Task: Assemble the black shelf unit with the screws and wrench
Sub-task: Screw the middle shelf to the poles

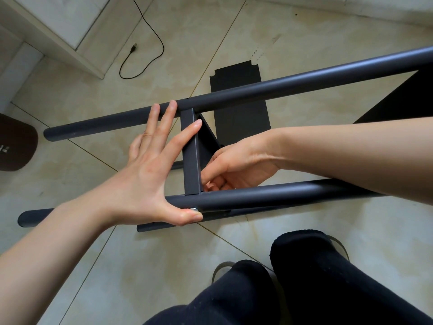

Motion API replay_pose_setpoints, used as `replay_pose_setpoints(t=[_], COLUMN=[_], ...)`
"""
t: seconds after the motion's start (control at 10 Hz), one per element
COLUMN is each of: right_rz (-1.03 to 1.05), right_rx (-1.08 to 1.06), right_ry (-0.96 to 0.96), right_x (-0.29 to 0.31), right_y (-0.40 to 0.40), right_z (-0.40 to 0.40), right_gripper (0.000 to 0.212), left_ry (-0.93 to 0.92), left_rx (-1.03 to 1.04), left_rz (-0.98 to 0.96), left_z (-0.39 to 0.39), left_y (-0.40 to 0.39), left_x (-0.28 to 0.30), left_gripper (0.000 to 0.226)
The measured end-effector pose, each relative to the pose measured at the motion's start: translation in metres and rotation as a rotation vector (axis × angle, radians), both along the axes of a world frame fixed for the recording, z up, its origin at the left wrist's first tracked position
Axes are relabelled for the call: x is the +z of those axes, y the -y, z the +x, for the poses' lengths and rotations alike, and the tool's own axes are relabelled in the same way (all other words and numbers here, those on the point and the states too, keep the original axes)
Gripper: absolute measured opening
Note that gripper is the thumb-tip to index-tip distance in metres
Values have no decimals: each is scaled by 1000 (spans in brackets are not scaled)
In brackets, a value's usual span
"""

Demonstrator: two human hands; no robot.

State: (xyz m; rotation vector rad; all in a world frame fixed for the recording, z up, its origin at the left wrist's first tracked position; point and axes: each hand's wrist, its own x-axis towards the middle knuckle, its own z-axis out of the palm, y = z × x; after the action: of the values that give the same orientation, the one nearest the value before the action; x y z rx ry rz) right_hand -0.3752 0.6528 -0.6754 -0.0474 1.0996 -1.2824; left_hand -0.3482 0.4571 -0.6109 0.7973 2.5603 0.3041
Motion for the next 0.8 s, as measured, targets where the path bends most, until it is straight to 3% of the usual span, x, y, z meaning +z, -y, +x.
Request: replay_pose_setpoints(t=[0.4,0.6,0.8], right_rz=[3,-23,26], right_rx=[-40,-67,-50], right_ry=[22,60,-66], right_x=[-1,1,-1], right_y=[-4,-4,0], right_z=[-3,-3,1], right_gripper=[26,21,24], left_ry=[-1,0,0], left_rx=[0,1,3], left_rz=[-3,-5,-8], left_z=[0,0,0], left_y=[0,0,0], left_x=[0,0,1], left_gripper=[129,129,129])
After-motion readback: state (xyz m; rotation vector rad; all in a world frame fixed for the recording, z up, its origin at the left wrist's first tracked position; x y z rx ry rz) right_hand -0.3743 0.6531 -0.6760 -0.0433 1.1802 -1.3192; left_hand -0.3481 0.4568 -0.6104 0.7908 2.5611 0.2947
